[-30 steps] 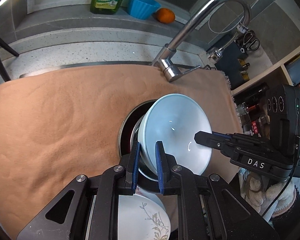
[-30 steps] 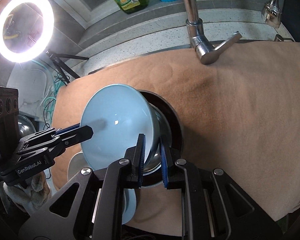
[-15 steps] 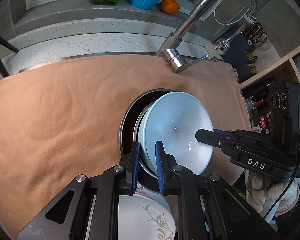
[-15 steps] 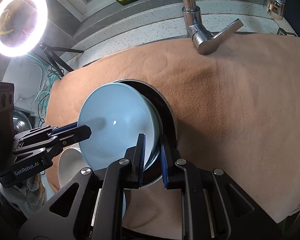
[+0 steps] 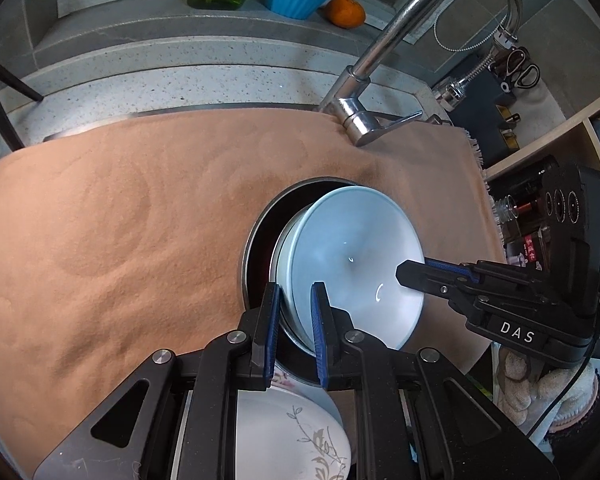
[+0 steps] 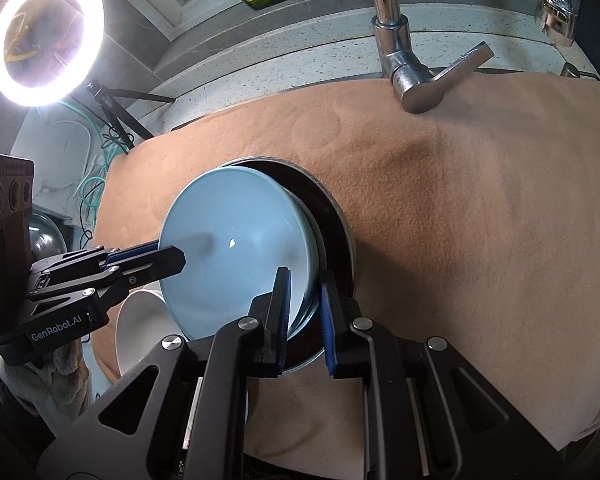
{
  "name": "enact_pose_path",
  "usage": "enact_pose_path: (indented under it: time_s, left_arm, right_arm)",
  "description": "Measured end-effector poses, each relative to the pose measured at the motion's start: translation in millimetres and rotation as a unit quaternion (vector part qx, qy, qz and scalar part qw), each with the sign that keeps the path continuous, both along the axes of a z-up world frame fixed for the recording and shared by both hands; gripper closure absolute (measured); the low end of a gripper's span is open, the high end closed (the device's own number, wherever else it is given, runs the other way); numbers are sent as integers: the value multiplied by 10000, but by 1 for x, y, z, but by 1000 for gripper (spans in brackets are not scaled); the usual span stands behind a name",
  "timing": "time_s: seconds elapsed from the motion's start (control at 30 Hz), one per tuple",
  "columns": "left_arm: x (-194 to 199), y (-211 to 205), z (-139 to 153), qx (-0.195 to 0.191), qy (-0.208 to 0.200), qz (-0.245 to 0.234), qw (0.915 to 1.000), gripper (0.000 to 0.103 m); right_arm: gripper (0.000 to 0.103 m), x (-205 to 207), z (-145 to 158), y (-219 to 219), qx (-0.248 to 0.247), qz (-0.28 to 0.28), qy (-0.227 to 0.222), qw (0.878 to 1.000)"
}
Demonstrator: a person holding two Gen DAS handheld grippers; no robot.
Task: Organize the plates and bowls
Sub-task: 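Lower the white bowl into the red steel bowl with the right gripper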
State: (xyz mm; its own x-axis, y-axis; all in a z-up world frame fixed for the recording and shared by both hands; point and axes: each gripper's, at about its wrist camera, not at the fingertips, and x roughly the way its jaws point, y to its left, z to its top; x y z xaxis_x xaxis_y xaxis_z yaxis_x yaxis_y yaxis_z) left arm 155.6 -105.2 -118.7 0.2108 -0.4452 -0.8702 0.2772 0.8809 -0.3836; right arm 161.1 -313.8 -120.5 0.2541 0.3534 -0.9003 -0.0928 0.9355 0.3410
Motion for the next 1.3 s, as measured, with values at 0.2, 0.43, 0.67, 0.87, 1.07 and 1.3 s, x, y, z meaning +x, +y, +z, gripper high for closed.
enact_pose_path:
  time_s: [0.2,0.43,0.67,0.87,1.07,1.3]
  left_arm:
    - [-4,7,11,17,-188,148,9997,89]
    - [-11,26,16,-71,-300,560,9980,89]
    - [-15,40,6,-166,-221,983,9948,89]
    - [-17,35,-3,-255,-109,1088,9937,89]
    - [-16,33,-9,-175,-50,1228,9923,89]
    - [-12,33,-16,-154,53,1272,9917,89]
  right_arm:
    - [89,-3,9,-7,110,-2,-167,9998]
    - [88,-8,15,-22,389,-129,-365,9985]
    - [87,-9,6,-41,653,-306,-374,9967]
    - [87,-8,-8,-51,812,-352,-262,9957]
    - [87,-6,-18,-47,921,-257,-174,9953]
    - [87,-2,-26,-44,1068,-198,-63,9941]
